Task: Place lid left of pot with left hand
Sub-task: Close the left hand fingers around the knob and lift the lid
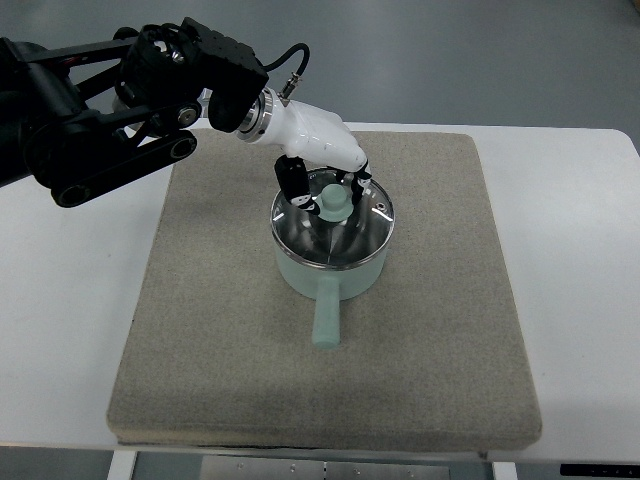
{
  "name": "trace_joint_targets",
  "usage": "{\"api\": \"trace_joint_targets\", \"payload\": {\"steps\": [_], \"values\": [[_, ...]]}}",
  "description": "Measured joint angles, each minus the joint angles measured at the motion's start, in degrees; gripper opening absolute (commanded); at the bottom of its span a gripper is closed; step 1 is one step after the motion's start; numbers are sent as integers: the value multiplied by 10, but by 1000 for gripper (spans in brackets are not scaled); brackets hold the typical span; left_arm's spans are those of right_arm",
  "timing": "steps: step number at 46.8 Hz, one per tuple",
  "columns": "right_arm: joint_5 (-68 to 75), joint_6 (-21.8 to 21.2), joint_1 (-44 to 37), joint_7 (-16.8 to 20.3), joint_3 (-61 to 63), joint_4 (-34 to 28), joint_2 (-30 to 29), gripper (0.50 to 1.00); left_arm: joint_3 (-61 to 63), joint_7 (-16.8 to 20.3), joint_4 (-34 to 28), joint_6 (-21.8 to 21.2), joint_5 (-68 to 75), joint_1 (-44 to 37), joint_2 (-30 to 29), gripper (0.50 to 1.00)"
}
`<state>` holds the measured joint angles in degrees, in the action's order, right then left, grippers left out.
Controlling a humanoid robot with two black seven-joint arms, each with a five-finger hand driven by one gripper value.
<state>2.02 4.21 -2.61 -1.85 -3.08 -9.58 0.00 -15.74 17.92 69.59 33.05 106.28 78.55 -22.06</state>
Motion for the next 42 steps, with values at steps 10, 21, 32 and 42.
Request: {"api": "trace_joint_targets", "payload": {"steps": [10,21,32,42], "values": [[0,0,0,0,0,0,0,921,0,0,0,0,0,-1,0,570],[0,0,0,0,0,0,0,921,0,0,0,0,0,-1,0,525],[0,0,0,0,0,0,0,921,-1,-1,0,-2,0,-1,0,500],[0,0,0,0,0,0,0,921,-1,-1,0,-4,1,-1,1,500]]}}
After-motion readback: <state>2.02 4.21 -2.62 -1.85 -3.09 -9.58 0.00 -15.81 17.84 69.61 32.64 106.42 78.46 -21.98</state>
